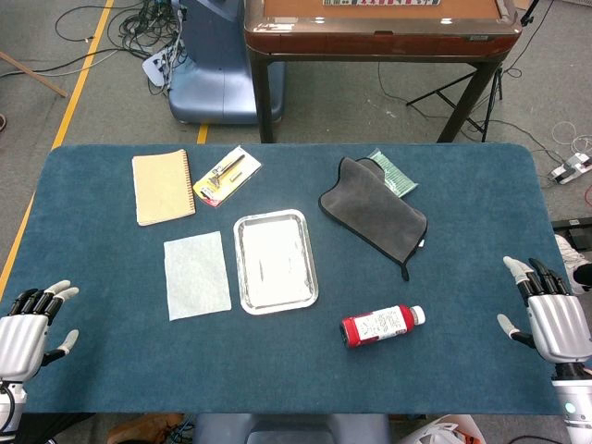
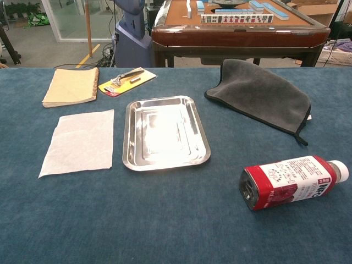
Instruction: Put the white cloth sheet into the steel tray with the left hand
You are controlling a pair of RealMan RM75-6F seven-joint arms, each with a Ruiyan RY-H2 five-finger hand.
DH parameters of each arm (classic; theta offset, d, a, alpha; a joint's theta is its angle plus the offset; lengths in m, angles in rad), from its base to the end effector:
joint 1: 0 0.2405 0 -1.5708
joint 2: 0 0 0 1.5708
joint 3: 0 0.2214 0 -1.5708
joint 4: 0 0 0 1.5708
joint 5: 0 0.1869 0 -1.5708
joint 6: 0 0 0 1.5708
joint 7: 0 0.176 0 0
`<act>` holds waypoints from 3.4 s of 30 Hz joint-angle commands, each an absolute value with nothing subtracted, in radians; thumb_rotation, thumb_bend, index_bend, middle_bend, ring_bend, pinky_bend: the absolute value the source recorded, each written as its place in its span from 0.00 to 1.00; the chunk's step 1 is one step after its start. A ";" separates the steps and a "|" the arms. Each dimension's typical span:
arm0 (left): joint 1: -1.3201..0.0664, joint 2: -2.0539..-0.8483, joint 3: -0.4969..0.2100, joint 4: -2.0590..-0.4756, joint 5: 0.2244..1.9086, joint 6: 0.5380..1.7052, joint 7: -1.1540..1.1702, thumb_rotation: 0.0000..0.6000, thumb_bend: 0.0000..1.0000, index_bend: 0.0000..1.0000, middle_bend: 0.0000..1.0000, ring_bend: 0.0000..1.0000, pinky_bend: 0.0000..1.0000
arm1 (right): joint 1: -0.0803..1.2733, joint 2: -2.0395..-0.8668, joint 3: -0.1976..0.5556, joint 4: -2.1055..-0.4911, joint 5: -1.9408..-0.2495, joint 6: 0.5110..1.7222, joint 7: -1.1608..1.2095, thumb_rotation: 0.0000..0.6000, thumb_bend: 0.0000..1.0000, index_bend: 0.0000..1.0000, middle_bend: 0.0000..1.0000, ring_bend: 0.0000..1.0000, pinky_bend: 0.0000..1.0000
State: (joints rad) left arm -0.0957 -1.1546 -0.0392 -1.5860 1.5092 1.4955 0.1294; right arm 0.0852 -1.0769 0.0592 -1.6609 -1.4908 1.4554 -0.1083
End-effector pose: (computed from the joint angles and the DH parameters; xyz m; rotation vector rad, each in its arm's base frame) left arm -0.2689 0.2095 0.1564 -1.4350 -0.8008 -0.8292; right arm -0.2672 -0.2098 0.1698 1.4245 -0.8439 0.8174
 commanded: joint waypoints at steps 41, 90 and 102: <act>-0.406 -1.416 -0.069 -1.458 1.500 1.137 0.222 1.00 0.19 0.21 0.24 0.17 0.13 | 0.056 -1.001 0.109 -1.716 -1.482 1.561 -0.158 1.00 0.25 0.11 0.18 0.08 0.17; -0.476 -1.644 -0.078 -1.300 1.358 1.104 0.367 1.00 0.20 0.27 0.24 0.17 0.11 | 0.026 -0.999 0.094 -1.688 -1.467 1.556 -0.093 1.00 0.25 0.11 0.18 0.08 0.17; -0.480 -1.648 -0.087 -1.286 1.344 1.113 0.352 1.00 0.20 0.30 0.24 0.17 0.11 | 0.022 -1.001 0.095 -1.681 -1.464 1.556 -0.083 1.00 0.24 0.11 0.18 0.08 0.17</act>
State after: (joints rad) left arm -0.4797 -1.6484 -0.0870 -1.2862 1.3442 1.1123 0.3525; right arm 0.0220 -1.0013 0.0947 -1.6812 -1.4643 1.5563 -0.0829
